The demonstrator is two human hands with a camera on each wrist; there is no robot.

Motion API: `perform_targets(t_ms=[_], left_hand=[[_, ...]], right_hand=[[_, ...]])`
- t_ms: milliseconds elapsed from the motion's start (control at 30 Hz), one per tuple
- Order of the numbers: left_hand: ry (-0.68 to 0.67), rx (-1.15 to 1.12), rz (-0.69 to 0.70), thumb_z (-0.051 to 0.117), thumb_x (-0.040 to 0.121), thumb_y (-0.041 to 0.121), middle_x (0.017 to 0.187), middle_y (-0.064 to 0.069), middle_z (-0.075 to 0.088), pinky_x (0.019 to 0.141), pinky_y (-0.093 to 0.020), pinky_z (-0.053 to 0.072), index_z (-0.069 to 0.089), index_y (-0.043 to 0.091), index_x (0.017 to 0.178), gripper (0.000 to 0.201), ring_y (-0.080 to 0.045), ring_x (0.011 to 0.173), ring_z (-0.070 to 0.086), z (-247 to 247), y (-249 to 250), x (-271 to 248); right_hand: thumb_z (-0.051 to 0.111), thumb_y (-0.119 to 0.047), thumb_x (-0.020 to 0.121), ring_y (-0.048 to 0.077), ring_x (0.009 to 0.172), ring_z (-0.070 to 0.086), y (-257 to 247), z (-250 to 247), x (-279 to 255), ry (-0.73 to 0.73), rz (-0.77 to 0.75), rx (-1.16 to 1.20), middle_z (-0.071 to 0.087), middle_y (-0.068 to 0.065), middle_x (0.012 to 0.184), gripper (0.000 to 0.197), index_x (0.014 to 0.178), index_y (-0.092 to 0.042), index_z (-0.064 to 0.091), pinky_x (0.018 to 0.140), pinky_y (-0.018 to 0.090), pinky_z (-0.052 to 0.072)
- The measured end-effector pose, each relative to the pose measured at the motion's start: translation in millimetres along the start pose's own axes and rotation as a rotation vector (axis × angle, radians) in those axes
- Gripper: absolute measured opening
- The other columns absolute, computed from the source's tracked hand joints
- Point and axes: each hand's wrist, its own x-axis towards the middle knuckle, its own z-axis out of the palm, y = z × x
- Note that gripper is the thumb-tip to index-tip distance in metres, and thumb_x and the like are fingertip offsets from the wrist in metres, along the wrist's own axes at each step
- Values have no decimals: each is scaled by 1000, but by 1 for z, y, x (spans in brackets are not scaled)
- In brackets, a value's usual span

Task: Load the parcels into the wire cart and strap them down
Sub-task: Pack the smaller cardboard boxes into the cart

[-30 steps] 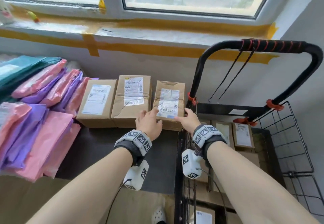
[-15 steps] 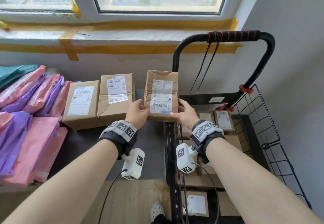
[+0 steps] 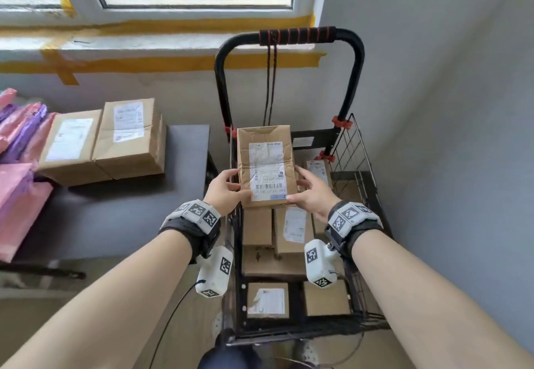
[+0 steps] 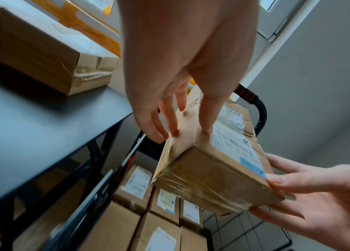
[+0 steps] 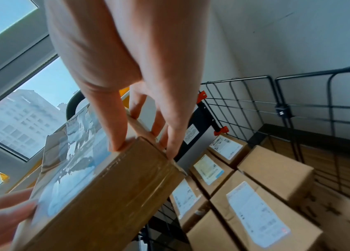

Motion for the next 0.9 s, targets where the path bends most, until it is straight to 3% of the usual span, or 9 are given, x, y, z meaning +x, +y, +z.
perform_targets(t_ms=[100, 200, 333, 367, 433, 500, 700, 833, 900], left_hand=[[-46, -21, -68, 72, 81, 16, 109, -8, 65, 79, -31, 53, 39, 19, 141, 69, -19, 94, 63, 48, 1, -16], [-85, -70, -154, 70, 82, 13, 103, -5, 63, 85, -37, 55, 37, 21, 142, 68, -19, 96, 64, 90, -2, -28], [-98, -111, -251, 73, 78, 13, 116, -13, 62, 85, -45, 56, 44, 19, 133, 63, -25, 102, 64, 130, -11, -32], [-98, -120, -268, 73, 79, 13, 117, -15, 63, 85, -47, 55, 46, 18, 131, 60, -26, 102, 64, 136, -13, -32], [-109, -110, -299, 72, 80, 12, 115, -13, 64, 86, -47, 55, 47, 17, 129, 56, -25, 102, 64, 148, -17, -30], [-140, -94, -324, 73, 79, 11, 114, -12, 64, 87, -46, 55, 48, 20, 127, 56, -25, 103, 64, 157, -18, -27], [-267, 21, -358, 77, 73, 11, 113, -10, 63, 85, -44, 56, 37, 29, 139, 79, -24, 103, 63, 176, -24, -13], [-374, 74, -374, 76, 74, 4, 100, -6, 64, 74, -36, 58, 28, 31, 144, 90, -20, 91, 65, 185, -35, 3], [-438, 68, -412, 76, 72, 1, 101, -8, 64, 74, -36, 57, 24, 33, 146, 96, -22, 93, 65, 192, -46, 15]], right_hand=[[64, 17, 74, 29, 114, 58, 22, -37, -20, -33, 78, -3, 50, 12, 132, 88, 146, -23, 33, 92, 50, 52], [64, 17, 75, 31, 110, 61, 51, -66, -35, -50, 161, 12, 53, 17, 132, 88, 146, -23, 29, 91, 50, 52], [61, 10, 83, 20, 99, 64, 85, -93, -47, -49, 219, 85, 55, 16, 131, 77, 146, -21, 30, 70, 30, 58], [61, 9, 83, 21, 101, 63, 94, -97, -48, -42, 230, 102, 54, 16, 132, 75, 145, -20, 31, 72, 30, 58], [63, 8, 82, 25, 113, 60, 113, -104, -48, -16, 251, 110, 53, 15, 134, 74, 145, -17, 32, 90, 40, 54], [65, 8, 80, 26, 117, 57, 129, -107, -47, 9, 272, 112, 54, 12, 133, 74, 143, -16, 35, 98, 47, 49], [71, 3, 72, 24, 121, 55, 162, -109, -42, 105, 322, 120, 55, 7, 133, 80, 141, -19, 36, 97, 50, 48], [70, 2, 77, 22, 116, 58, 166, -106, -38, 151, 369, 61, 56, 5, 132, 83, 145, -21, 29, 95, 48, 50], [70, 0, 78, 21, 115, 58, 173, -105, -30, 162, 388, -9, 55, 5, 133, 82, 146, -22, 28, 95, 46, 50]])
